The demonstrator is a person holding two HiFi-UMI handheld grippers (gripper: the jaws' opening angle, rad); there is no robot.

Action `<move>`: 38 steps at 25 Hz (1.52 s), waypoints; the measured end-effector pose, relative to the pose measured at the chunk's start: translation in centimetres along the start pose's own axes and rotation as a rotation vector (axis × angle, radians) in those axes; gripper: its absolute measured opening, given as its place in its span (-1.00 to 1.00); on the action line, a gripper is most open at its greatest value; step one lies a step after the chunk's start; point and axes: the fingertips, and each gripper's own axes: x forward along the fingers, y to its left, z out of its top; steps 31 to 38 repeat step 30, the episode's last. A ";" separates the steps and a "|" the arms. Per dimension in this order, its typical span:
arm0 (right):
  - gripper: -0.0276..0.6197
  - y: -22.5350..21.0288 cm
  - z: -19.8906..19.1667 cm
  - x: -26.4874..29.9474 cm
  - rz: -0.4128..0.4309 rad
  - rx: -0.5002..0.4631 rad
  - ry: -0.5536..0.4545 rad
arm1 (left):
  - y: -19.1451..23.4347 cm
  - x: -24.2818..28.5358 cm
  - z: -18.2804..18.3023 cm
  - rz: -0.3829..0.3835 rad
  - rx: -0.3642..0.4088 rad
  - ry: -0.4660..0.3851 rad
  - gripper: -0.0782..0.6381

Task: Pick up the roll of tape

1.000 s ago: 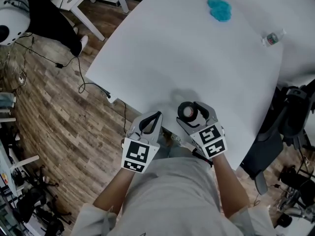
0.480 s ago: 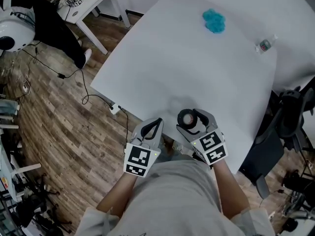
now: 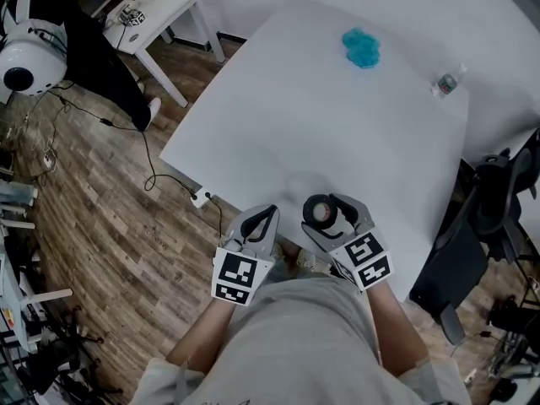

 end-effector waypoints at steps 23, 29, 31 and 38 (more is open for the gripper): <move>0.16 1.0 1.2 -1.1 0.036 -0.027 -0.042 | -0.9 -1.1 0.8 0.033 -0.003 -0.026 -0.74; 0.16 1.6 0.6 -1.5 0.039 -0.025 -0.034 | -1.6 -1.3 0.3 0.026 -0.010 -0.017 -0.74; 0.16 1.7 0.4 -1.6 0.039 -0.022 -0.032 | -1.9 -1.4 0.2 0.022 -0.011 -0.014 -0.74; 0.16 1.7 0.4 -1.6 0.039 -0.022 -0.032 | -1.9 -1.4 0.2 0.022 -0.011 -0.014 -0.74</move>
